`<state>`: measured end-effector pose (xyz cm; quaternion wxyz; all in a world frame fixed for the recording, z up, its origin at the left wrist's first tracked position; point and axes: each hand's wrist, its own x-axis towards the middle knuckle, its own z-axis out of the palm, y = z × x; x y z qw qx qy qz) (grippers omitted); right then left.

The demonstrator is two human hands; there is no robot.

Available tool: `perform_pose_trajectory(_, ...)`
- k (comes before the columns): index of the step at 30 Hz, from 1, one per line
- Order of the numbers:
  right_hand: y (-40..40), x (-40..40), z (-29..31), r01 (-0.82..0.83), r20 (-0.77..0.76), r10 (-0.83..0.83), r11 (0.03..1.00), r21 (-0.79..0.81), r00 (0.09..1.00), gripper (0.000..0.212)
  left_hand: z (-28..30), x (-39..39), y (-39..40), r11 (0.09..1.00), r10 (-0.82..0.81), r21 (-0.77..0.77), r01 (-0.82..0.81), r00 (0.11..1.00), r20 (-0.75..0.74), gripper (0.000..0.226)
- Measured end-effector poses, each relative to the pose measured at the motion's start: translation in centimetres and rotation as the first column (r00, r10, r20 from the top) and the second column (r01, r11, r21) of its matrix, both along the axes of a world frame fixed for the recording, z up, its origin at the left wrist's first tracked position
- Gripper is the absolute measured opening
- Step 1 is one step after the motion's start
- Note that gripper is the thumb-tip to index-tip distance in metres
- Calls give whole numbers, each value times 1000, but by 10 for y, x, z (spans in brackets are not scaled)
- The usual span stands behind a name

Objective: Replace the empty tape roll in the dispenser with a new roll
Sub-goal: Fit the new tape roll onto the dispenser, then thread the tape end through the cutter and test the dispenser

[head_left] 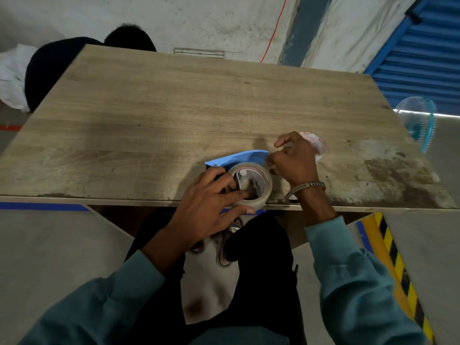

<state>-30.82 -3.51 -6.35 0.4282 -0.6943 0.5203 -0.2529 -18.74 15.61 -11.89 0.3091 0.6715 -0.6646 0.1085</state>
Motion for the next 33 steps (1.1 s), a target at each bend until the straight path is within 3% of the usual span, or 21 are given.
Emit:
perform_pose_trajectory(5, -9, -26, -10, 198, 61, -200, 979, 35, 978, 29, -4, 4, -3, 1000, -28, -1, 28, 1000, -12, 47)
perform_pose_trajectory(12, -3, -60, 7, 266, 160, -284, 956, 121, 945, 33, -6, 3, -8, 1000, -21, -6, 21, 1000, 1, 50)
perform_pose_trajectory(17, 3, -61, 6, 259, 169, -275, 960, 107, 946, 29, -3, 1, -5, 1000, 17, 18, -17, 1000, 13, 42)
perform_pose_trajectory(22, 8, -45, 4, 175, 170, -158, 980, -90, 973, 21, -1, -10, -5, 997, 65, 49, -65, 998, 3, 40)
perform_pose_trajectory(27, 6, -13, 7, 91, 198, -74, 993, -80, 977, 21, 4, -43, 0, 976, 206, 69, -205, 979, -5, 40)
perform_pose_trajectory(30, 2, -3, 3, 68, 214, -53, 996, -63, 975, 21, 12, -48, 8, 972, 234, 30, -232, 968, -91, 50)
perform_pose_trajectory(33, 1, 1, -5, 47, 221, -32, 997, -62, 975, 21, 14, -18, 7, 950, 312, 68, -305, 934, -177, 78)
